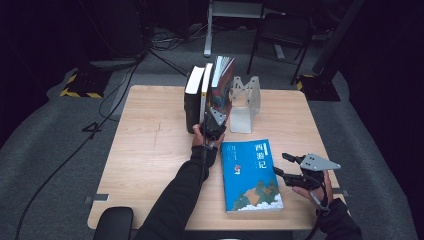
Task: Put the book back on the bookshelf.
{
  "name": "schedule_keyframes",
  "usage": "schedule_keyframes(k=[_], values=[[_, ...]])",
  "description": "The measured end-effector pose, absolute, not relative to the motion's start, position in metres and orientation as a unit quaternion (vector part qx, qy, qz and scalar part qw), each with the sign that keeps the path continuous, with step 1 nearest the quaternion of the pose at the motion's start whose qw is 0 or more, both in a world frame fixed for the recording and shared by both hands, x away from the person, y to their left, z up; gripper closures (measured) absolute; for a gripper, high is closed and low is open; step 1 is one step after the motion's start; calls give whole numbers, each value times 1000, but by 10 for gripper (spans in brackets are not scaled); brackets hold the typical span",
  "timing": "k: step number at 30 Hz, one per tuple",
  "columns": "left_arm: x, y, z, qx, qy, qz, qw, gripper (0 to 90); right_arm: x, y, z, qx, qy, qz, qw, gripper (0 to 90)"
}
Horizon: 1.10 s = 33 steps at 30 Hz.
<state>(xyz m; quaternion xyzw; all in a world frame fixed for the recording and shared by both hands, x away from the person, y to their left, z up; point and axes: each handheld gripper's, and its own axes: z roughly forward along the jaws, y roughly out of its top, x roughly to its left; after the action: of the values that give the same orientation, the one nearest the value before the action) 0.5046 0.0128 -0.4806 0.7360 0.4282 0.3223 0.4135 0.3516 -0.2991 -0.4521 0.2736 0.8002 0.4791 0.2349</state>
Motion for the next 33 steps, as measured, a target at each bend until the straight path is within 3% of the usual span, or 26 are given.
schedule_keyframes(k=[15,33], values=[[486,34,-472,767,404,283,409,598,350,-300,-451,277,800,475,239,368],[463,49,-466,809,341,275,393,607,349,-301,-450,277,799,477,238,368]])
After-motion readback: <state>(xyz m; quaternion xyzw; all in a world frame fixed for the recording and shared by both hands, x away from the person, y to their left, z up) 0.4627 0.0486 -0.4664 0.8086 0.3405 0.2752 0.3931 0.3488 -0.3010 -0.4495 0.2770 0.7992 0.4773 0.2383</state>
